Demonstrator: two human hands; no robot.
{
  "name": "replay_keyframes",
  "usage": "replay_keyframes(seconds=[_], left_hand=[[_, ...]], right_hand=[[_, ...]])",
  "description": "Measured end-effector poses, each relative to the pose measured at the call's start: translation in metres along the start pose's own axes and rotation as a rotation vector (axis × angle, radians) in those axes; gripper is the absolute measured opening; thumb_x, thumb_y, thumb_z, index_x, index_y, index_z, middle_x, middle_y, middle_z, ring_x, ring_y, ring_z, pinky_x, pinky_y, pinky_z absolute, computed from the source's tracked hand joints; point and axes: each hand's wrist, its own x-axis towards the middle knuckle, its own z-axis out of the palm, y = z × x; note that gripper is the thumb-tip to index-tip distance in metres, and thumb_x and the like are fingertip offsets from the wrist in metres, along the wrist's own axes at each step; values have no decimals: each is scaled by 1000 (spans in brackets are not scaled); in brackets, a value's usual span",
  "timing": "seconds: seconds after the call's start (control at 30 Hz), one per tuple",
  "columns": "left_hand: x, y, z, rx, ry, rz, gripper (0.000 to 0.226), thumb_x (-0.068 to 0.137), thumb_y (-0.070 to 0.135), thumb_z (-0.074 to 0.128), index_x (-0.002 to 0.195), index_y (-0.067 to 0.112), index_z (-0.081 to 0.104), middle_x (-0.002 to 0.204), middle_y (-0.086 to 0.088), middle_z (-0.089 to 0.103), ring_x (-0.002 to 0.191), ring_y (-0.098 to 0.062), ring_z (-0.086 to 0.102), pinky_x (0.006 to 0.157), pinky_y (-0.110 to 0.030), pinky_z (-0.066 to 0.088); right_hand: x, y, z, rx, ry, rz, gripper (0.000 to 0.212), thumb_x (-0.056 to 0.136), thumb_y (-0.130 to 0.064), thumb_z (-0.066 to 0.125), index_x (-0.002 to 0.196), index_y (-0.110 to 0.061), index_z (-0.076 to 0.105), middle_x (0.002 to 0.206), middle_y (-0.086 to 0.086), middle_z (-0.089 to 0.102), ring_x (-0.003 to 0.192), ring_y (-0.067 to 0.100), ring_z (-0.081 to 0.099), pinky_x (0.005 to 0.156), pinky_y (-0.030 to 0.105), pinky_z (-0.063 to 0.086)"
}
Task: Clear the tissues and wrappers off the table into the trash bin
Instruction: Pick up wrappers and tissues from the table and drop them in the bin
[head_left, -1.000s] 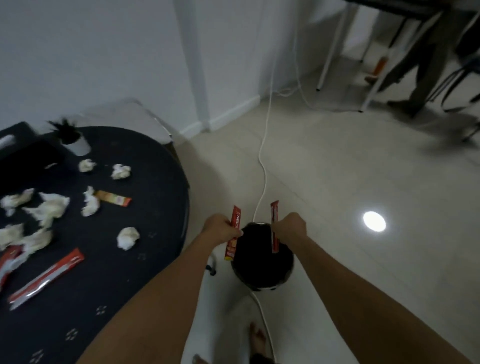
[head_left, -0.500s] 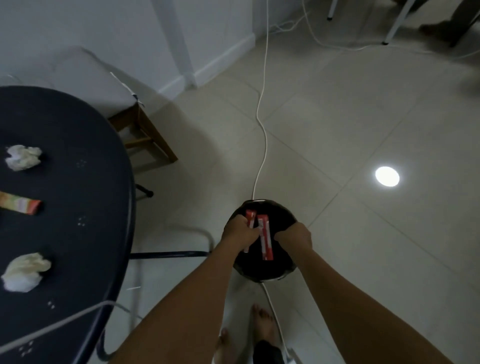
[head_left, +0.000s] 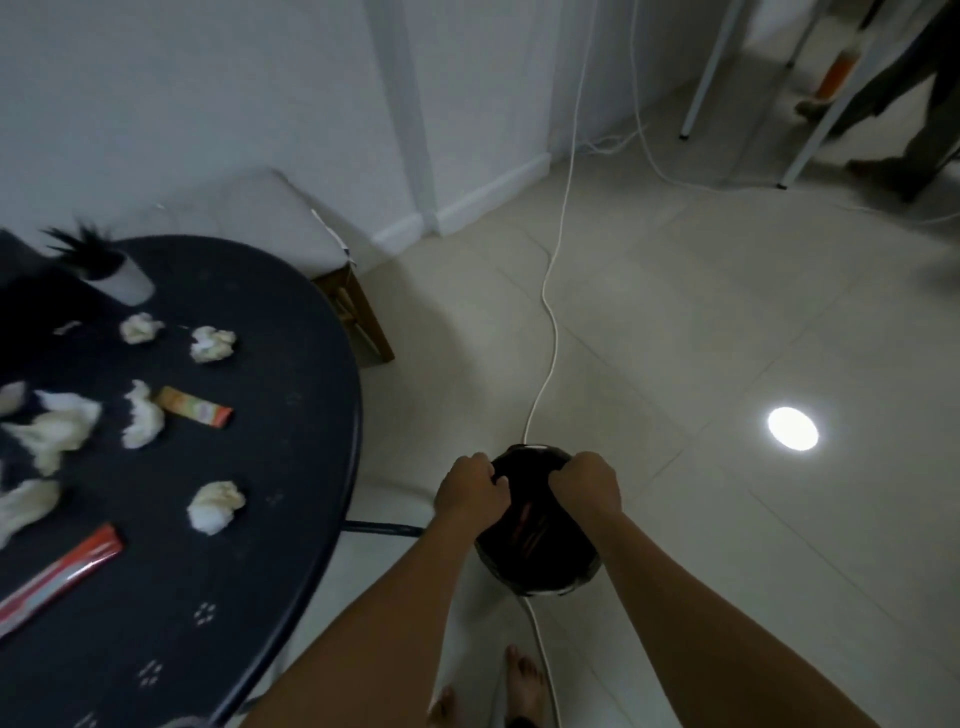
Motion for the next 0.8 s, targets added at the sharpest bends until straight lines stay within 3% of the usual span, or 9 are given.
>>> replay_keyframes(seconds=[0.1,0.2,0.3,0.4,0.47,0.6,0.7,0.73,0.8], left_hand=[[-28,5,-36,67,113,57,29,93,28,50,107,4,55,115,-14,55,103,-28,57,83,-34,49],[-54,7,-75,110,220,78,27,94,26,47,106,3,54,113,-16,58,100,-29,59,81,-37,51],[-74,-2,-116,125,314,64,24,92,22,45,104,2,53,113,-18,57,97,-32,59,80,-39,50],[-93,-28,-150,101,405,13,25,92,21,47,108,3,52,120,-17,52,103,-34,56,87,-42,47],[-102,-49,-168,82,456,-30,24,92,23,48,107,5,53,120,-15,52,103,-34,56,86,-43,47],[-129,-103,-199,18,522,-119,23,89,24,51,103,6,53,115,-15,53,102,-34,57,85,-43,48],[-154,-154,-217,-4,537,-239,28,89,25,53,110,7,51,120,-15,50,108,-33,55,88,-43,47],[-163,-173,-222,4,535,-267,31,89,24,53,114,6,49,123,-16,49,112,-34,52,90,-44,47],[-174,-200,-225,22,527,-312,39,88,22,52,123,6,45,129,-16,46,120,-34,46,94,-44,46]], right_hand=[[-26,-27,-17,-36,3,-123,6,88,-11,53,85,-5,54,86,9,53,81,24,56,67,25,39],[-53,-58,-28,-103,0,-239,10,87,-10,54,88,-1,59,90,12,59,84,25,58,67,24,40],[-79,-98,-29,-200,15,-340,18,85,-10,53,97,1,61,105,15,63,100,29,61,75,26,43],[-106,-137,-16,-255,7,-467,9,83,-8,53,82,-4,60,86,10,58,89,28,62,71,26,43],[-120,-157,-2,-261,-29,-549,12,82,-9,53,70,-7,51,78,7,55,79,25,57,67,27,45],[-150,-192,40,-320,-89,-714,14,81,-13,58,79,1,60,89,20,67,87,33,64,75,35,53],[-176,-214,82,-427,-147,-802,24,81,-18,60,61,-3,56,67,14,59,83,35,64,72,34,49],[-184,-220,97,-453,-156,-820,23,82,-21,61,66,-4,59,73,13,60,90,36,63,77,35,50],[-191,-224,117,-488,-157,-824,30,84,-30,63,100,-5,66,108,18,60,111,38,54,95,40,45]])
